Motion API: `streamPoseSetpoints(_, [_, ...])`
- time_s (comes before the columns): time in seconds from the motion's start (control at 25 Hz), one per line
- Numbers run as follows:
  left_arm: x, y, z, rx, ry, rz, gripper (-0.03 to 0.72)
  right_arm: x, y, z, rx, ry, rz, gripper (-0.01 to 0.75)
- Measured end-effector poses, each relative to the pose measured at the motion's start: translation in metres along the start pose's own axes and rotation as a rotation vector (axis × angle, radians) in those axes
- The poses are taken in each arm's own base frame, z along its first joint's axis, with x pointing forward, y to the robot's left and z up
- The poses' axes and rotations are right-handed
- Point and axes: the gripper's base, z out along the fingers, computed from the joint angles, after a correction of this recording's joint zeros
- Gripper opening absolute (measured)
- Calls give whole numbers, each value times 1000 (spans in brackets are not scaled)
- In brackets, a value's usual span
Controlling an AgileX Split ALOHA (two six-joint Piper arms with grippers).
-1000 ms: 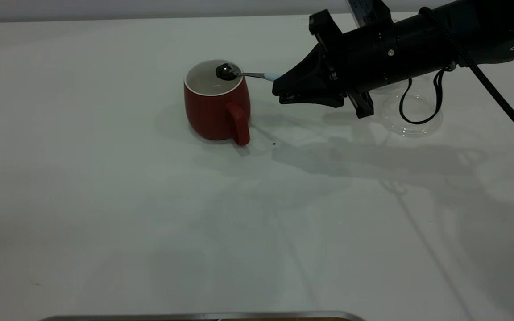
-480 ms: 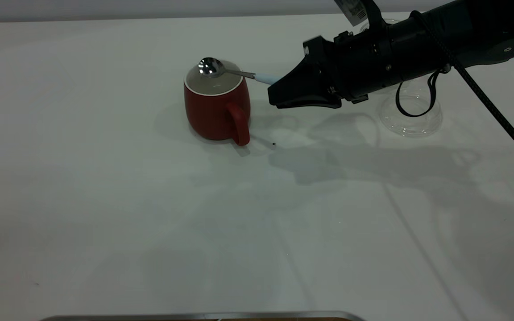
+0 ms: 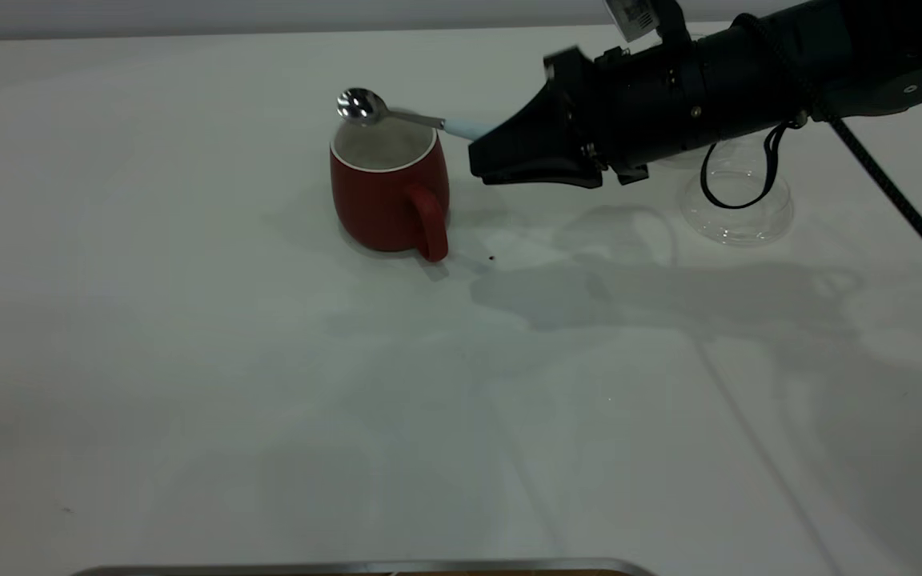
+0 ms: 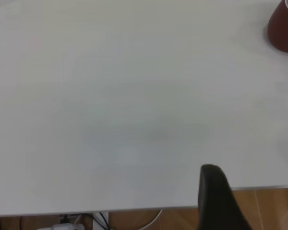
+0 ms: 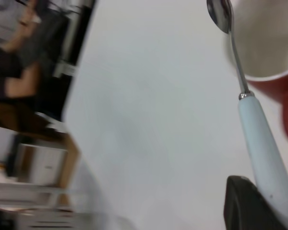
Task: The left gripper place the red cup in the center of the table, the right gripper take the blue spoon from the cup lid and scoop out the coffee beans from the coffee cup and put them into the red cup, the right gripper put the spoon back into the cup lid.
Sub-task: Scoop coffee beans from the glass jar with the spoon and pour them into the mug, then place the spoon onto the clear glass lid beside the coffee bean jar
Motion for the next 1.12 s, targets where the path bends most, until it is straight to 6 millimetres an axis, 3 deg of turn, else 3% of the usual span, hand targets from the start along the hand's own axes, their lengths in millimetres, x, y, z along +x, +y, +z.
streamPoseSetpoints(0.16, [0, 0, 0, 0, 0, 0, 451, -6, -3, -15, -75, -31, 134, 95])
streamPoseSetpoints(0.4, [0, 0, 0, 0, 0, 0, 451, -14, -27, -53, -77, -87, 332, 95])
streamPoseSetpoints(0.6, [0, 0, 0, 0, 0, 0, 451, 2, -53, -85, -12, -162, 540, 95])
streamPoseSetpoints(0.76, [0, 0, 0, 0, 0, 0, 451, 21, -64, -99, 24, -206, 635, 95])
streamPoseSetpoints(1.12, [0, 0, 0, 0, 0, 2, 451, 36, -61, -137, 129, -289, 681, 95])
